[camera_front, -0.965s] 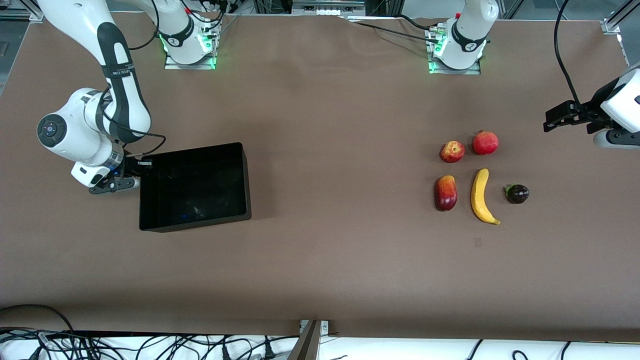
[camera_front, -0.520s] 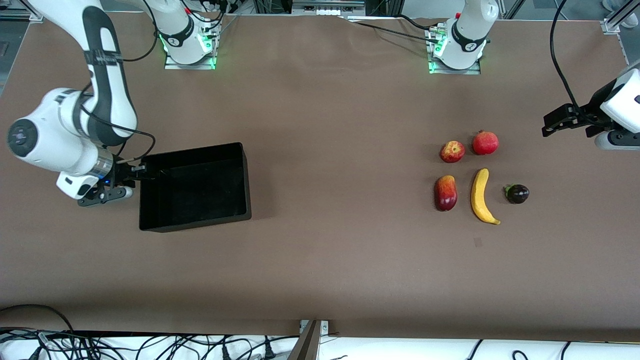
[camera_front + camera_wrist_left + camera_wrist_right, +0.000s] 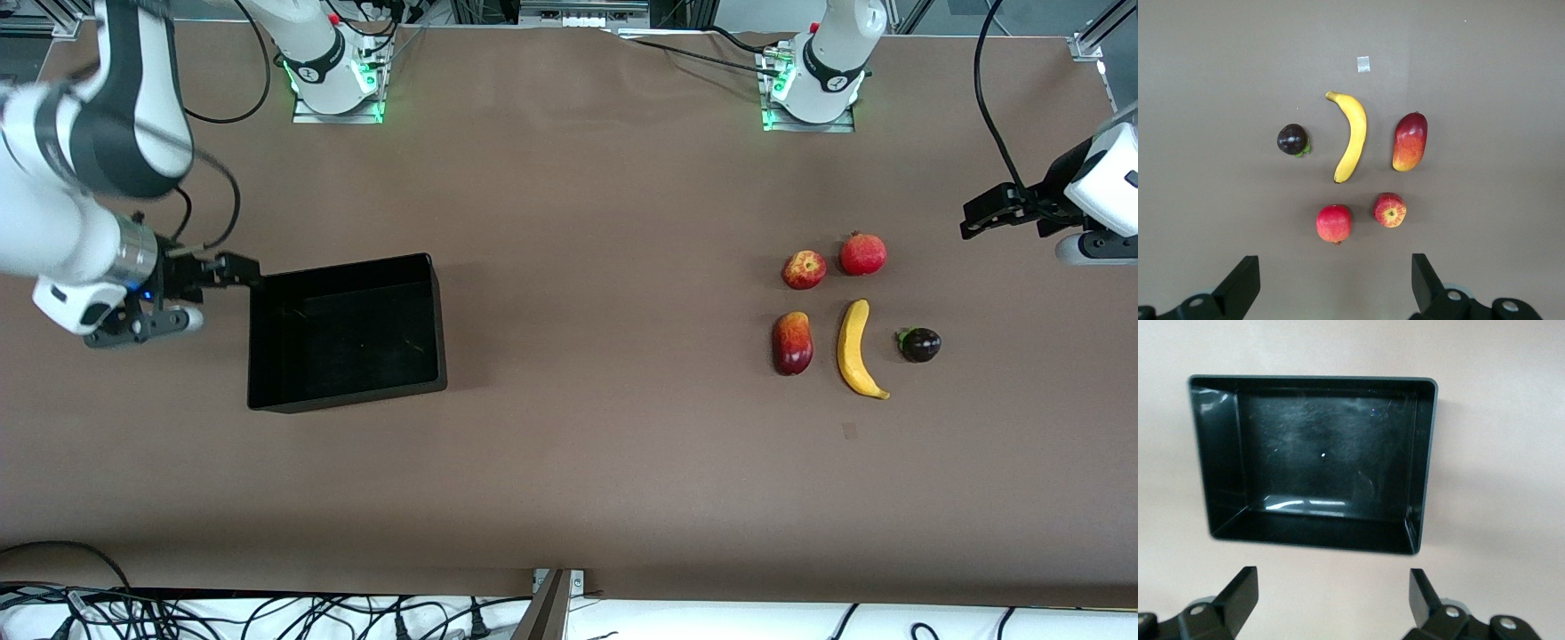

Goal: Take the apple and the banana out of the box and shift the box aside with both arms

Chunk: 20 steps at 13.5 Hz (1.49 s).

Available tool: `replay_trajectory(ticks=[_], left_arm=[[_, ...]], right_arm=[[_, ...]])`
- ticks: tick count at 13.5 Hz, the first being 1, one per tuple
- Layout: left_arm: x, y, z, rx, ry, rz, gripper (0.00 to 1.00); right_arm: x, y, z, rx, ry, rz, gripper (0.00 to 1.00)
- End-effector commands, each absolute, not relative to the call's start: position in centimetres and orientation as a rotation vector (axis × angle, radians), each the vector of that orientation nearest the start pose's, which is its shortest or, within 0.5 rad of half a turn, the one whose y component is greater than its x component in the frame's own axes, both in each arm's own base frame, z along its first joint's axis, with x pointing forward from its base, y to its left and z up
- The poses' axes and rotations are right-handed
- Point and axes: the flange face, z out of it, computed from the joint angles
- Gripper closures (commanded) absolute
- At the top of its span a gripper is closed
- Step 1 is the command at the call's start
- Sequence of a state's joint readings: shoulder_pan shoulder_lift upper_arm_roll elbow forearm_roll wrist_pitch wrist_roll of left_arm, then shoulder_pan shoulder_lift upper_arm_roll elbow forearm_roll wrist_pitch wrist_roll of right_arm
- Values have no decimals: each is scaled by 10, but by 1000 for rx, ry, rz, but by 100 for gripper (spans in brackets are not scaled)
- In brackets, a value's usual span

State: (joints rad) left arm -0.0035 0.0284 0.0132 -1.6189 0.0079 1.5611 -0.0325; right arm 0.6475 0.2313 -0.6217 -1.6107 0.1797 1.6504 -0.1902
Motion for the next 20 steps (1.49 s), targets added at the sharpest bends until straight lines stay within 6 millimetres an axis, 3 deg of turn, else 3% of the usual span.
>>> replay_trajectory(ticks=[1,3,4,6,14,16,20], left_arm=[[550,5,589,-3125,-98,151,0],[550,5,589,-3126,-98,151,0],[550,5,589,-3126,-98,151,0],[549,4,588,-3126,-96,153,0],[550,-5,592,-3165,-72,127,0],[550,-5,592,-3163,-62,130,0],[551,-4,592,-3161,-62,132,0]], right_arm=[[579,84,567,-3095,-303,186,0],[577,80,603,-3095,-303,149,0],[579,79,605,-3098,-305,147,0],[582,65,605,-3087,-272,134,0],[566,55,595,-3056,-243,231,0],[564,39,591,-3046,-209,237,0],[553,28,588,-3027,-216,216,0]])
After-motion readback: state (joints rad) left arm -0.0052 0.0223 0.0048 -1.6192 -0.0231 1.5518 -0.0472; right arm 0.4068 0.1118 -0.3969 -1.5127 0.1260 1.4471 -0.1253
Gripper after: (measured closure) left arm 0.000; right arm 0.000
